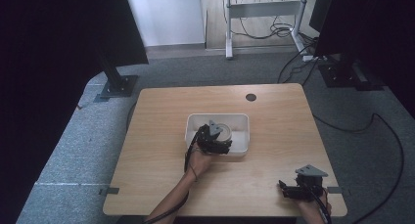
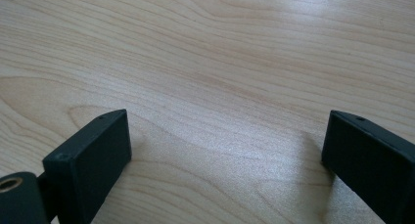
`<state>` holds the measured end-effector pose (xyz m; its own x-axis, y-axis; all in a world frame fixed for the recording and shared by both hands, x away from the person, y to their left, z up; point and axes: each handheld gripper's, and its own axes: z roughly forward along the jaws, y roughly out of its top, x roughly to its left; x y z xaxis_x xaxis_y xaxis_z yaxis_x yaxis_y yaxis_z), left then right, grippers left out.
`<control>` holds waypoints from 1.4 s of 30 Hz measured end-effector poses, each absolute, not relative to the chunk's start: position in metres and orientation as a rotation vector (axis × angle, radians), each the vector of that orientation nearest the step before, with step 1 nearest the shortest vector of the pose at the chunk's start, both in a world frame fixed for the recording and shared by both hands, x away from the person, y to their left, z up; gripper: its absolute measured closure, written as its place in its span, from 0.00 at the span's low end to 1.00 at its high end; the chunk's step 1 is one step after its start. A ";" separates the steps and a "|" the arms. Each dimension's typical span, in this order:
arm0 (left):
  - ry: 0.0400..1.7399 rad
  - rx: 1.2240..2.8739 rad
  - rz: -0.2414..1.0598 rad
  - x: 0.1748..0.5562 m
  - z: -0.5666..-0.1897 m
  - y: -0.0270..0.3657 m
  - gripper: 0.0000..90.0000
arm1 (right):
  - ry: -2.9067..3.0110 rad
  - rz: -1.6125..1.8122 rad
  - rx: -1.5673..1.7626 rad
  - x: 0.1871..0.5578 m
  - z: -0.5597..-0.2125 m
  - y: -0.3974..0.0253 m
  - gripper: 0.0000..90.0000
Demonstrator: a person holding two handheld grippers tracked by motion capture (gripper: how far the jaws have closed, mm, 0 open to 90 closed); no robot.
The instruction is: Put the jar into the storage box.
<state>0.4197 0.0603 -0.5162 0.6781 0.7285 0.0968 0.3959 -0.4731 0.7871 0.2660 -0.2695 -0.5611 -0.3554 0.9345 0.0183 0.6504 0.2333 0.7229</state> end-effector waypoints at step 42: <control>0.893 2.101 0.453 0.420 -0.509 0.070 0.03 | 2.093 0.910 1.454 0.266 -0.561 -0.269 0.04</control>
<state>0.4202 0.0702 -0.5088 0.6876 0.7258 0.0175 0.4427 -0.4383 0.7823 0.2657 -0.2694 -0.5611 -0.3565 0.9341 0.0183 0.6504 0.2340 0.7227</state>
